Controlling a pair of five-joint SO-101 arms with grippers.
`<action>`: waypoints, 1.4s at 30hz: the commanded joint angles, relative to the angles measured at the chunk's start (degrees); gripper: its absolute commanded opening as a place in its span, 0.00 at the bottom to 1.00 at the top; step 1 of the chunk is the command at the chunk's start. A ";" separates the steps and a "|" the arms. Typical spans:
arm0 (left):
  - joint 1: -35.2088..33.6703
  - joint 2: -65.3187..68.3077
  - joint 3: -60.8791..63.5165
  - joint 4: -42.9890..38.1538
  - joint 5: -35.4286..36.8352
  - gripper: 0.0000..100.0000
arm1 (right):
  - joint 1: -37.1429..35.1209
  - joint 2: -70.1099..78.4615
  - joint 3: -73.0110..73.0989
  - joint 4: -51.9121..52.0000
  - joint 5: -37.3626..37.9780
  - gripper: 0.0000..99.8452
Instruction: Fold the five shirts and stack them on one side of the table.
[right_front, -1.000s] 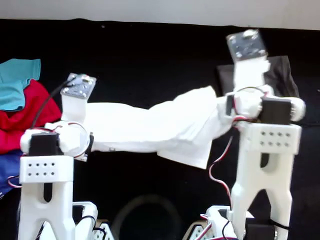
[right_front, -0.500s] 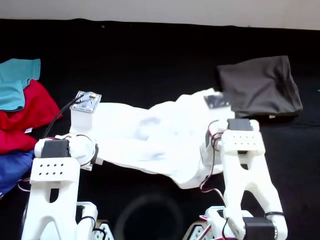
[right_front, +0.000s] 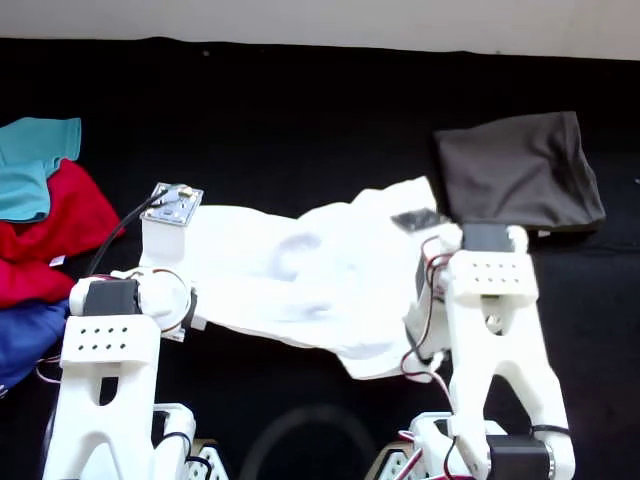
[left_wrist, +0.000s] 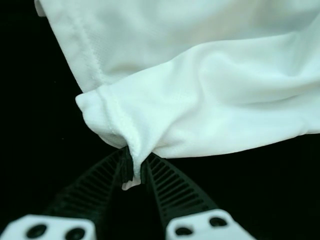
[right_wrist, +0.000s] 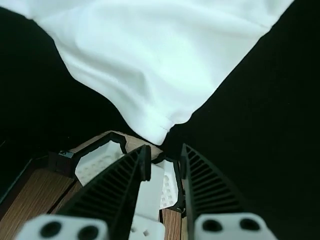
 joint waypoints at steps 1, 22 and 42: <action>-0.31 -0.40 -0.48 -0.88 -0.53 0.01 | 1.45 -1.63 -8.57 2.42 0.88 0.11; -0.31 -0.40 -0.31 -2.37 -0.53 0.01 | -6.02 19.74 0.04 -8.40 -7.38 0.11; -0.40 -0.40 -0.13 -3.78 -0.53 0.01 | -6.29 20.18 14.64 -19.47 -2.02 0.21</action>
